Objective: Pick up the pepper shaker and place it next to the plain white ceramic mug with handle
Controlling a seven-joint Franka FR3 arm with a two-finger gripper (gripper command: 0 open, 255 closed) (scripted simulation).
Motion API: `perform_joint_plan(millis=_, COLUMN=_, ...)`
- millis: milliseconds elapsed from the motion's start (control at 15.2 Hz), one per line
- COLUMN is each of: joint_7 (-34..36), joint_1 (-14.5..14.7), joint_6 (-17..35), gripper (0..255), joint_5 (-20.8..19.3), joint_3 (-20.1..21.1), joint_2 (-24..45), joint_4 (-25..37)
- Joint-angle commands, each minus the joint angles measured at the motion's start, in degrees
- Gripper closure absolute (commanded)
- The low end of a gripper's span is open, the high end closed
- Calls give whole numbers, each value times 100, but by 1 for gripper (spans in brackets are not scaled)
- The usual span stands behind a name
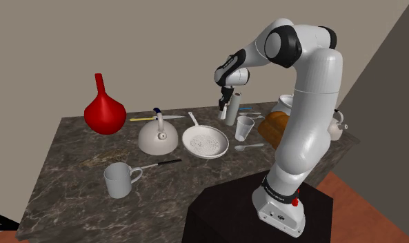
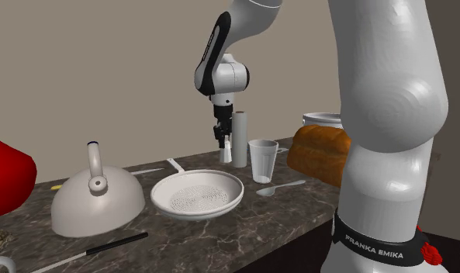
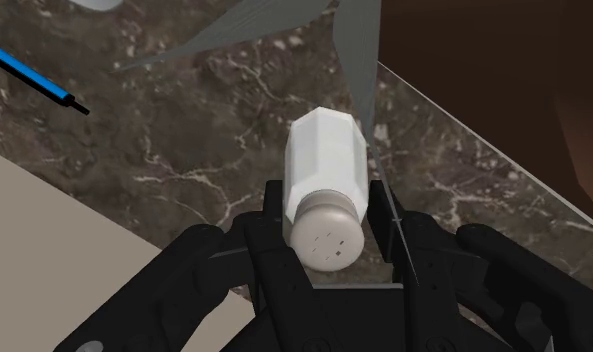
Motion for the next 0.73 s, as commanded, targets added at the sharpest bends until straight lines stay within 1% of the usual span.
perform_joint_plan(millis=0, joint_7=0, joint_1=0, joint_6=0, gripper=255, joint_5=0, joint_3=0, joint_2=2, joint_4=-1)
perform_joint_plan(millis=396, joint_7=0, joint_1=-1, joint_6=2, gripper=255, joint_5=0, joint_3=0, joint_2=2, joint_4=-2)
perform_joint_plan(millis=660, joint_7=67, joint_1=44, joint_6=-262, gripper=255, joint_5=-119, joint_3=-55, joint_2=-214, joint_4=60)
